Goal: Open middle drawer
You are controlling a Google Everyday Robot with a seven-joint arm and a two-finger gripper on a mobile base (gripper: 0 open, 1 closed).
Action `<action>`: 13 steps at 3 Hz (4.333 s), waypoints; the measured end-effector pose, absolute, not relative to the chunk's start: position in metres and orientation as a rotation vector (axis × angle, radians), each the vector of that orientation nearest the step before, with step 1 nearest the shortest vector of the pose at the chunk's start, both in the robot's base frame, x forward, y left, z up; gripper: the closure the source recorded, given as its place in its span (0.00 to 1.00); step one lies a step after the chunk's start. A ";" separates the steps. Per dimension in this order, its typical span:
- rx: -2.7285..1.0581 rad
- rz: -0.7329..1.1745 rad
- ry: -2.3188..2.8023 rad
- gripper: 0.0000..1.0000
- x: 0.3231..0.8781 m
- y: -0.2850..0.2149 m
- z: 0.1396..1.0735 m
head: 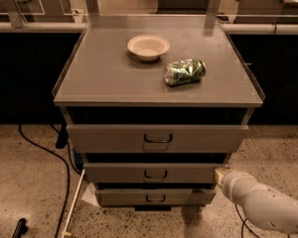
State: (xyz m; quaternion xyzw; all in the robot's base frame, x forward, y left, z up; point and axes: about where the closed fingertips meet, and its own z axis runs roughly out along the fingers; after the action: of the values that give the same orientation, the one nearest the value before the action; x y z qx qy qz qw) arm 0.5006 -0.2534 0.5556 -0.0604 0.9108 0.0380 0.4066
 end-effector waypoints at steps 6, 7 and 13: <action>-0.058 0.054 2.093 1.00 0.558 -0.236 0.496; -0.034 0.038 2.105 1.00 0.566 -0.238 0.487; -0.016 -0.135 2.229 1.00 0.630 -0.255 0.434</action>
Offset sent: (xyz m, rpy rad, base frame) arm 0.0148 -0.0074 -0.0593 0.0333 -0.0300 -0.1218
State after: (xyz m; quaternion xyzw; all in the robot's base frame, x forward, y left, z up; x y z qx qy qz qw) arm 0.6302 -0.2551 0.4340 -0.0065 0.8969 -0.0545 0.4387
